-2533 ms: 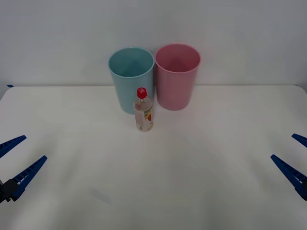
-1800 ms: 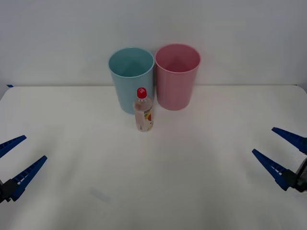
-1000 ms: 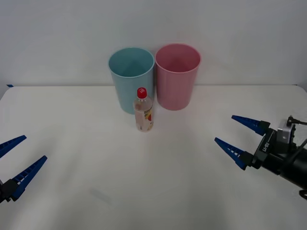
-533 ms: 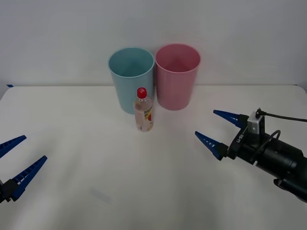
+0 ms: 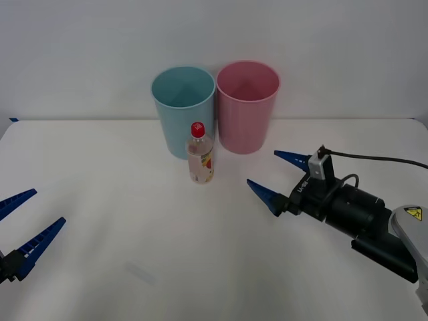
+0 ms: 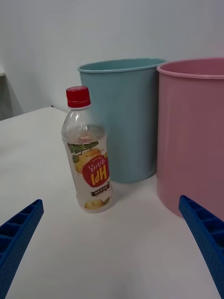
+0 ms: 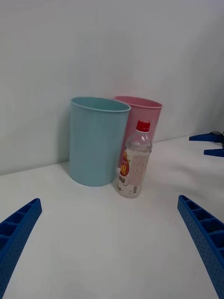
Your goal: Grasp the object on the table and drop it into the matching bin: aluminum can to the light blue bin, PET bottle to the pink bin.
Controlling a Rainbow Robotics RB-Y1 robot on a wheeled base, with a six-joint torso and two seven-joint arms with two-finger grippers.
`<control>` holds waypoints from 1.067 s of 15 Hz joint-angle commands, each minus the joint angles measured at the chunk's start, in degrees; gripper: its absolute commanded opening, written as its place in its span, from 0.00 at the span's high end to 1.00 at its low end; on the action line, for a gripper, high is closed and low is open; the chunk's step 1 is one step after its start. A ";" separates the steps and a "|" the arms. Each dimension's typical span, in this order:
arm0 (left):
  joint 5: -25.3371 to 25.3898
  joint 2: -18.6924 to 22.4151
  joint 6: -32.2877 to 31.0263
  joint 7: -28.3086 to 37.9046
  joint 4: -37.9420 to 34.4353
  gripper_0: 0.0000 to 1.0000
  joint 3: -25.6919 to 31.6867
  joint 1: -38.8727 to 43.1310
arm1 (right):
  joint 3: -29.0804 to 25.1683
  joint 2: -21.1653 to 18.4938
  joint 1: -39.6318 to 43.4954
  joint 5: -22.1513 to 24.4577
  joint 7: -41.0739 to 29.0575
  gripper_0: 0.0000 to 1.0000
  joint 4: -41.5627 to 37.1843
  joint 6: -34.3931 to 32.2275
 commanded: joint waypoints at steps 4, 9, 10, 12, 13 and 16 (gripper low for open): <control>0.00 0.00 0.00 0.00 0.00 0.00 0.00 0.00 | 8.31 -0.02 -4.14 2.56 -3.36 0.00 0.00 9.73; 0.00 0.00 0.00 0.00 0.00 0.00 0.00 0.00 | 13.58 0.07 -6.87 4.15 -10.92 0.00 0.08 14.56; 0.00 0.00 0.00 0.00 0.00 0.00 0.00 0.00 | 14.72 -0.02 -7.57 4.32 -11.27 0.00 0.35 15.79; 0.00 0.00 0.00 0.00 0.00 0.00 0.00 0.00 | 16.13 0.68 -10.64 4.59 -11.18 0.00 4.39 15.97; 0.00 0.00 0.00 0.00 0.00 0.00 0.00 0.00 | 16.22 2.00 -12.67 5.73 -10.83 0.00 7.38 16.05; 0.00 0.00 0.00 0.00 0.00 0.00 0.00 0.00 | 17.53 4.64 -16.71 6.96 -10.92 0.00 12.92 17.72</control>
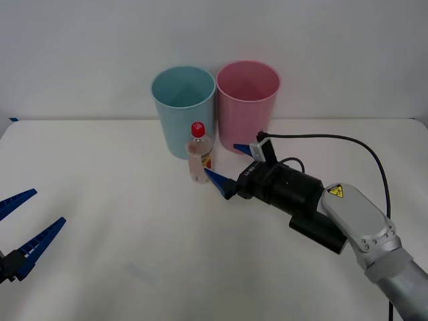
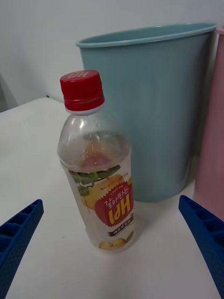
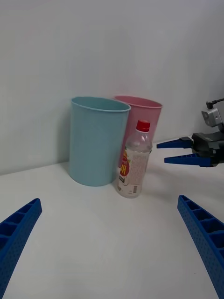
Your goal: Grasp the object on the table and drop it into the matching bin: aluminum can to the light blue bin, PET bottle to the pink bin.
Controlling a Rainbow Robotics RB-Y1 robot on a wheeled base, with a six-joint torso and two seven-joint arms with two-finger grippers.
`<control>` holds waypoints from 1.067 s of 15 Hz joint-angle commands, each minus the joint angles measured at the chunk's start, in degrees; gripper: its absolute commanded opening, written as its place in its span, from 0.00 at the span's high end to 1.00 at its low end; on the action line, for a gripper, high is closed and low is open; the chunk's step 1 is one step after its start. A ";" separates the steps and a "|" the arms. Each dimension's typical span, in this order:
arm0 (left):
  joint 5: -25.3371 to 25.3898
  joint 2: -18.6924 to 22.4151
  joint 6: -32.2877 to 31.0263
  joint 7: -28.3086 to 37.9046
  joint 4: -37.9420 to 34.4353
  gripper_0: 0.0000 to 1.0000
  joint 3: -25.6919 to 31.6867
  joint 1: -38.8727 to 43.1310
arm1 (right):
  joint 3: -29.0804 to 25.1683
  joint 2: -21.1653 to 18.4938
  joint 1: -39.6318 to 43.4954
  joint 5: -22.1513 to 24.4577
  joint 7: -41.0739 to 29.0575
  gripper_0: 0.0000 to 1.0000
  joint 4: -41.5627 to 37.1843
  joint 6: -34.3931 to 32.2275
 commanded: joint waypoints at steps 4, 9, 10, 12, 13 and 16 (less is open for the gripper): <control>0.00 0.00 0.00 0.00 0.00 0.00 0.00 0.00 | 1.87 4.01 -6.12 0.93 0.17 0.00 9.13 2.46; 0.00 0.00 0.00 0.00 0.00 0.00 0.00 0.00 | 2.58 7.09 -10.07 1.02 0.78 0.00 15.20 4.04; 0.00 0.00 0.00 0.00 0.00 0.00 0.00 0.00 | 2.84 7.44 -10.43 1.02 0.87 0.00 15.72 4.39; 0.00 0.00 0.00 0.00 0.00 0.00 0.00 0.00 | 3.28 7.88 -10.69 1.02 1.04 0.00 16.25 5.09; 0.00 0.00 0.00 0.00 0.00 0.00 0.00 0.00 | 3.45 8.06 -10.95 1.02 1.04 0.00 16.60 5.18; 0.00 0.00 0.00 0.00 0.00 0.00 0.00 0.00 | 3.81 9.02 -11.83 1.02 1.13 0.00 17.83 5.80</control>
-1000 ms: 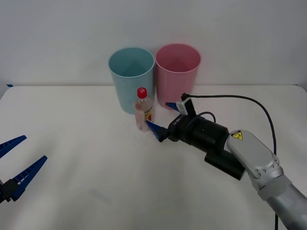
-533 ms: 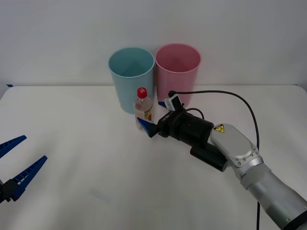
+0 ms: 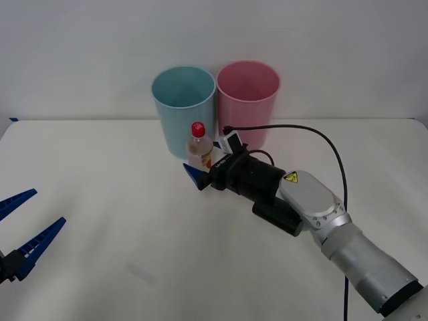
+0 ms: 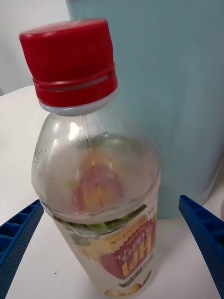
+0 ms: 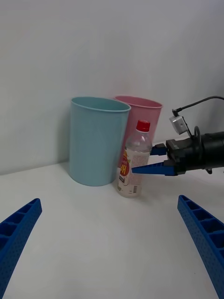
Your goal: Grasp the object on the table and drop it into the matching bin: aluminum can to the light blue bin, PET bottle to the pink bin.
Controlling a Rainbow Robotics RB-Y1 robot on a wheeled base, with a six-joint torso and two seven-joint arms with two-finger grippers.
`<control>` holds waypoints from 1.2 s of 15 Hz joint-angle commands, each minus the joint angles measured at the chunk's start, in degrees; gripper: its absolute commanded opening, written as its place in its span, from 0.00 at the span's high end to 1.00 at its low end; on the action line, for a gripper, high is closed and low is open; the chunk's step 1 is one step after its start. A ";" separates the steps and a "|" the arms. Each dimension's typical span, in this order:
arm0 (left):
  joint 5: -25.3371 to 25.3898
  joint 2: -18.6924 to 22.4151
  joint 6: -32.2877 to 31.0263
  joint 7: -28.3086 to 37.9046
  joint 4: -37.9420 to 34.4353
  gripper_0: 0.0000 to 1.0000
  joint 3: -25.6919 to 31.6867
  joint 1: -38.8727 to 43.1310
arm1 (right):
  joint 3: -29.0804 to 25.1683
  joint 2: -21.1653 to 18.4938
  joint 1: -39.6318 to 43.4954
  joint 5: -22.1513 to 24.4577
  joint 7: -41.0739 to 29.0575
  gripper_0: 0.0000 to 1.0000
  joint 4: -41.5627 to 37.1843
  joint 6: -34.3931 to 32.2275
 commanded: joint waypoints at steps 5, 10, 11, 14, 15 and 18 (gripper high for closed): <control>0.00 0.00 0.00 0.00 0.00 0.00 0.00 0.00 | 0.51 0.90 -1.16 0.08 0.33 1.00 1.52 1.47; 0.00 0.00 0.00 0.00 0.00 0.00 0.00 0.00 | 0.60 0.90 -1.07 0.08 0.24 1.00 1.52 1.74; 0.00 0.00 0.00 0.00 0.00 0.00 0.00 0.00 | 0.60 0.90 -1.07 0.08 0.33 1.00 1.52 1.65; 0.00 0.00 0.00 0.00 0.00 0.00 0.00 0.00 | 0.60 0.82 -1.07 -0.01 0.16 1.00 1.52 1.74; 0.00 0.00 0.00 0.00 0.00 0.00 0.00 0.00 | 0.60 0.64 -1.07 -0.45 0.42 1.00 1.52 1.65; 0.00 0.00 0.00 0.00 0.00 0.00 0.00 0.00 | 0.95 -1.73 0.87 -2.03 0.33 1.00 -2.52 1.65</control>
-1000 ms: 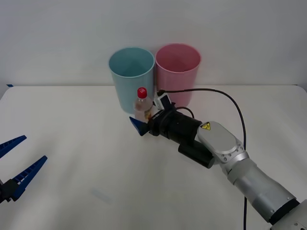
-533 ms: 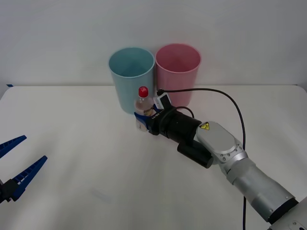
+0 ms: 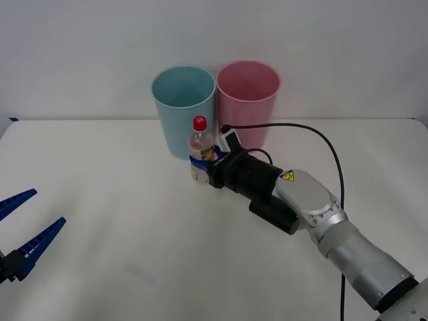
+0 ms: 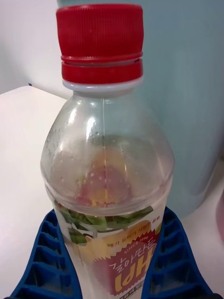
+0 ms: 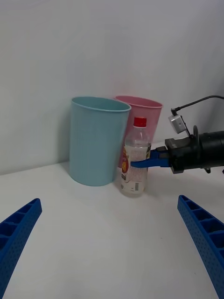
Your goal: Grasp the object on the table and drop it into the matching bin: aluminum can to the light blue bin, PET bottle to the pink bin.
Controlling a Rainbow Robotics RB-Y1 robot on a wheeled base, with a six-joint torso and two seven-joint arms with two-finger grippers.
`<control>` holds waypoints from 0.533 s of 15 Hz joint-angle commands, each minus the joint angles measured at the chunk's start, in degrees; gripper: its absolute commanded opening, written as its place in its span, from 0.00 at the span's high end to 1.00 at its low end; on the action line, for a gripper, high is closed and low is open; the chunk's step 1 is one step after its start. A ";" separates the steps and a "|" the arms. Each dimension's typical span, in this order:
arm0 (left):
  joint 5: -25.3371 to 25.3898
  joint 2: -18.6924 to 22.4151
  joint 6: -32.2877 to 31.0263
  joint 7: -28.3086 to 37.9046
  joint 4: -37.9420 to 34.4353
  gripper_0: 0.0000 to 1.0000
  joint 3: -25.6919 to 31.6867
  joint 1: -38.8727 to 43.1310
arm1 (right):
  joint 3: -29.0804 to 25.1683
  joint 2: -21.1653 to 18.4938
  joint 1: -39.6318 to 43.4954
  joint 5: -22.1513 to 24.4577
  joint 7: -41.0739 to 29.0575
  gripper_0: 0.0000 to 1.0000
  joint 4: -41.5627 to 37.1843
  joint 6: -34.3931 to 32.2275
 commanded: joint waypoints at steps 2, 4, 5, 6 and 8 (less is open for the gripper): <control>0.00 0.00 0.00 0.00 0.00 0.00 0.00 0.00 | 1.05 -5.44 5.04 -3.01 -0.69 1.00 -9.38 -0.02; 0.00 0.00 0.00 0.00 0.00 0.00 0.00 0.00 | 1.14 -8.87 8.47 -4.59 -1.31 1.00 -15.18 -0.11; 0.00 0.00 0.00 0.00 0.00 0.00 0.00 0.00 | 1.14 -11.33 10.66 -5.82 -1.84 1.00 -18.69 -0.11; 0.00 0.00 0.00 0.00 0.00 0.00 0.00 0.00 | 1.05 -13.26 11.98 -6.78 -2.10 1.00 -21.33 -0.20; 0.00 0.00 0.00 0.00 0.00 0.00 0.00 0.00 | 0.35 -17.04 14.80 -8.89 -3.07 1.00 -26.96 -0.20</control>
